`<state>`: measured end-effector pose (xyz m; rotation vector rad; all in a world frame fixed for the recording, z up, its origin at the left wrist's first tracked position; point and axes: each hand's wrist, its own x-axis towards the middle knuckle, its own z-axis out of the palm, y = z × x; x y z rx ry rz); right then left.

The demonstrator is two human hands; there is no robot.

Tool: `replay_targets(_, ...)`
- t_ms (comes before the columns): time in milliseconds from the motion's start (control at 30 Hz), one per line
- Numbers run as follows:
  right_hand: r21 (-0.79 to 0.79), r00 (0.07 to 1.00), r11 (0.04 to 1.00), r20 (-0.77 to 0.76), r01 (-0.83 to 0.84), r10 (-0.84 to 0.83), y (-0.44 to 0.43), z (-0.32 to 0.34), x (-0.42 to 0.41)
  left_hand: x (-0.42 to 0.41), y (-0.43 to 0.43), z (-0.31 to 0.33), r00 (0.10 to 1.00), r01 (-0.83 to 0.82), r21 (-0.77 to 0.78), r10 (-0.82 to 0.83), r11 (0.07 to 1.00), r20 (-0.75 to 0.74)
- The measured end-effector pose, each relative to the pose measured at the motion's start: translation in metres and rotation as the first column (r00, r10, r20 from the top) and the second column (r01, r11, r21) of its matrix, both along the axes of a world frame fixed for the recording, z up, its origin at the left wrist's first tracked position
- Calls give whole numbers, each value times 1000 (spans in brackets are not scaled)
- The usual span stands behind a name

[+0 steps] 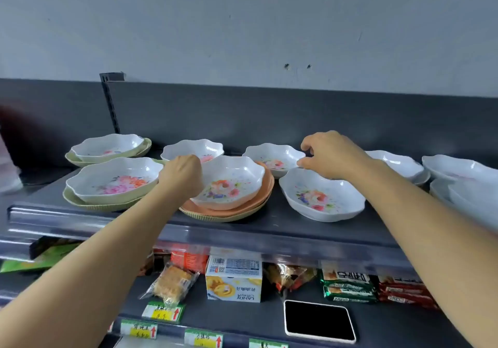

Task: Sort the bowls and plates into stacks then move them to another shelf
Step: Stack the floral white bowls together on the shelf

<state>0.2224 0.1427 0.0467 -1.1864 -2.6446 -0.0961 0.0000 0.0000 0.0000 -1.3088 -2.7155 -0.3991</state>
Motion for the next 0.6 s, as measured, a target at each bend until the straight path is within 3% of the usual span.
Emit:
replay_targets(333, -120, 995, 988, 15, 96, -95, 51, -18, -45, -14, 6, 2, 993, -106, 14, 105, 994, 52)
replay_targets(467, -196, 982, 962, 4, 188, -191, 68, -21, -55, -28, 6, 15, 980, -91, 111, 68, 990, 189)
replay_targets(600, -261, 955, 922, -2, 286, -297, 82, -25, -65, -42, 5, 30, 973, -82, 215, 31, 973, 230)
